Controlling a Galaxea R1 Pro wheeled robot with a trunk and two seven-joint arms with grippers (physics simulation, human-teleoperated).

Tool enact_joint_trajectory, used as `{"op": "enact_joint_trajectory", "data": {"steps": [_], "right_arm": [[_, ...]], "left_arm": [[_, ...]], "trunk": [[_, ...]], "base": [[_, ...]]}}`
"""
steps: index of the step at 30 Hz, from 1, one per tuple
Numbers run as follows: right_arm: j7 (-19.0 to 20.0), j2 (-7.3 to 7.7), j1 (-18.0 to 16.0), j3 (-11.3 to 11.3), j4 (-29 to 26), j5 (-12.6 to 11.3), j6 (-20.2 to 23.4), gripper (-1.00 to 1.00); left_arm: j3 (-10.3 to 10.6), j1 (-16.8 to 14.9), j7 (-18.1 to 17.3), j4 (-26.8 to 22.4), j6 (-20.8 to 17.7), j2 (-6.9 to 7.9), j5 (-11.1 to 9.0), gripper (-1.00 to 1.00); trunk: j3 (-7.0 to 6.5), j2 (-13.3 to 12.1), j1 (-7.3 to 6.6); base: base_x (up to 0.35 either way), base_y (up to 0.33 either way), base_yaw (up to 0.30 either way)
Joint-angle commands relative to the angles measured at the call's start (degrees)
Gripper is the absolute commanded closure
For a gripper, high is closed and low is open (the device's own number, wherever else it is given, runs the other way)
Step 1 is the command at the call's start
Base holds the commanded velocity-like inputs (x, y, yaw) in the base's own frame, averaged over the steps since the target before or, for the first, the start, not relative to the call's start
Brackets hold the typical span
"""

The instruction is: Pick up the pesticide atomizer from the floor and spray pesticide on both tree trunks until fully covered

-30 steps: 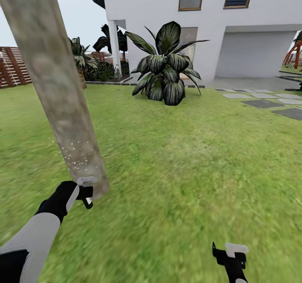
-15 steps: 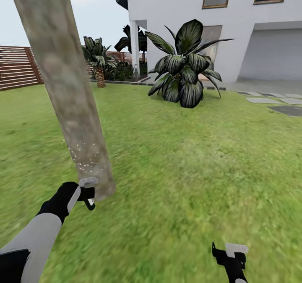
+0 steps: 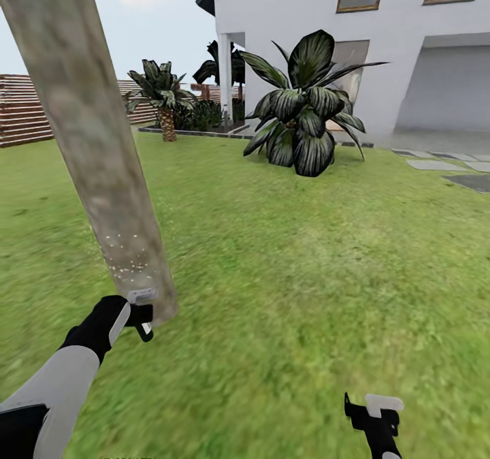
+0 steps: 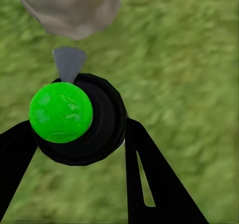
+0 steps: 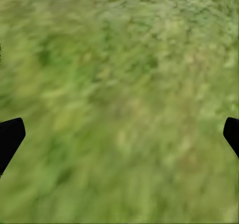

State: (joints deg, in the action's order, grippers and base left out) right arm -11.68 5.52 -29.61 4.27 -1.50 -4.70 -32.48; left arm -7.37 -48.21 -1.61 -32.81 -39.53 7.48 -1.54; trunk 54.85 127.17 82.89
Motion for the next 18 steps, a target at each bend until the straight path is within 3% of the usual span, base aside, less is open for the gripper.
{"op": "enact_joint_trajectory", "data": {"steps": [1, 18], "right_arm": [[-0.1, 0.01, 0.0, 0.5, 0.0, -0.5, -0.1, -1.0], [-0.1, 0.0, 0.0, 0.5, 0.0, -0.5, -0.1, -1.0]], "left_arm": [[-0.2, 0.0, 0.0, -0.1, -0.3, -0.04, -0.2, 1.0], [-0.1, 0.0, 0.1, 2.2, 0.1, -0.29, -0.4, 1.0]], "trunk": [[0.05, 0.0, 0.0], [0.05, 0.0, 0.0]], "base": [[0.099, -0.27, 0.269], [0.144, -0.265, 0.276]]}}
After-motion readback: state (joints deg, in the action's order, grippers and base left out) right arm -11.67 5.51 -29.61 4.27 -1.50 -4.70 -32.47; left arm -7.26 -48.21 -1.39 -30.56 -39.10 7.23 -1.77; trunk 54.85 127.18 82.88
